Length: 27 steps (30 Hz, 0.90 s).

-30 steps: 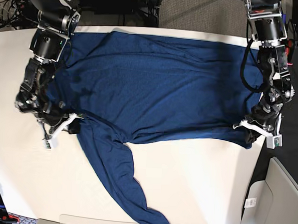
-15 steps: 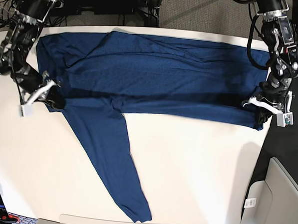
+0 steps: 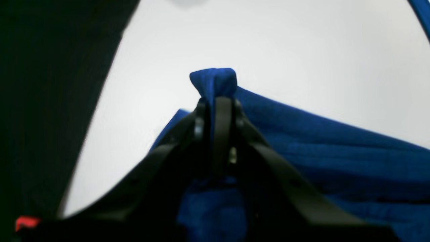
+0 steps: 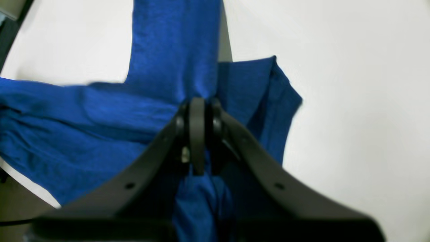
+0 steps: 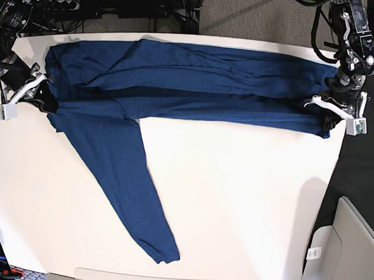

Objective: Fold the T-shirt properly
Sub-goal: 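Fold the lower body over toward the collar with both grippers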

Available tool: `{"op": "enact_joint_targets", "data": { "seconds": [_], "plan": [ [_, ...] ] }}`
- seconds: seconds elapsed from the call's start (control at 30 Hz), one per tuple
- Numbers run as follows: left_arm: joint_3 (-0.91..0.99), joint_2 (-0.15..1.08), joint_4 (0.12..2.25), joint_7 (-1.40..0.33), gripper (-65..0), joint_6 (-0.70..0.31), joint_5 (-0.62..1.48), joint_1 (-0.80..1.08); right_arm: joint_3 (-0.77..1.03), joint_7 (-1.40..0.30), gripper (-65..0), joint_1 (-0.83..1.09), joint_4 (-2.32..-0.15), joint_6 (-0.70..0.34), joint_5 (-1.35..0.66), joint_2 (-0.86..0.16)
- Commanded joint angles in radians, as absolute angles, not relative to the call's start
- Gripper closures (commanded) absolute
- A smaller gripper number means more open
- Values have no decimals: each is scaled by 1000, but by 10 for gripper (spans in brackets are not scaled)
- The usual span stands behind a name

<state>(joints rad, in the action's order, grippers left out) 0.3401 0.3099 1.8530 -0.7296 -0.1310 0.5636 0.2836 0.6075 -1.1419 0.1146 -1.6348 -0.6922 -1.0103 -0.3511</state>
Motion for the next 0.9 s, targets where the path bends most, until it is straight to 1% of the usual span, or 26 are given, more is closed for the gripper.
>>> {"op": "enact_joint_targets", "data": {
  "seconds": [0.0,0.17,0.23,0.47,0.53,0.63,0.77,0.87],
  "plan": [
    [355,325,1871,-704,0,-130,568,280,611,-1124,-2,110,-1655,-698,-1033,-369],
    [355,326,1867,-705,-1,-130,565,312,607,-1119,-2,120,-1650,-697,-1023,-364],
    [354,326,1848,-711,-12,-130,564,312,607,-1118,-3,117,-1649,-697,-1001,-363],
    [357,329,1807,-894,-129,-125,564,245,616,-1115,-3,91,-1646,-694,-972,-361],
    [357,340,1807,-920,-176,-125,564,234,616,-1084,-3,73,-1646,-694,-967,-361],
    [357,343,1807,-926,-228,-125,564,217,613,-1050,-3,61,-1624,-693,-974,-361],
    [392,341,1807,-926,-262,-125,564,211,608,-1050,-3,36,-1606,-693,-977,-358],
    [404,338,1807,-926,-265,-125,564,189,595,-1050,-5,38,-1606,-693,-977,-358]
  ]
}}
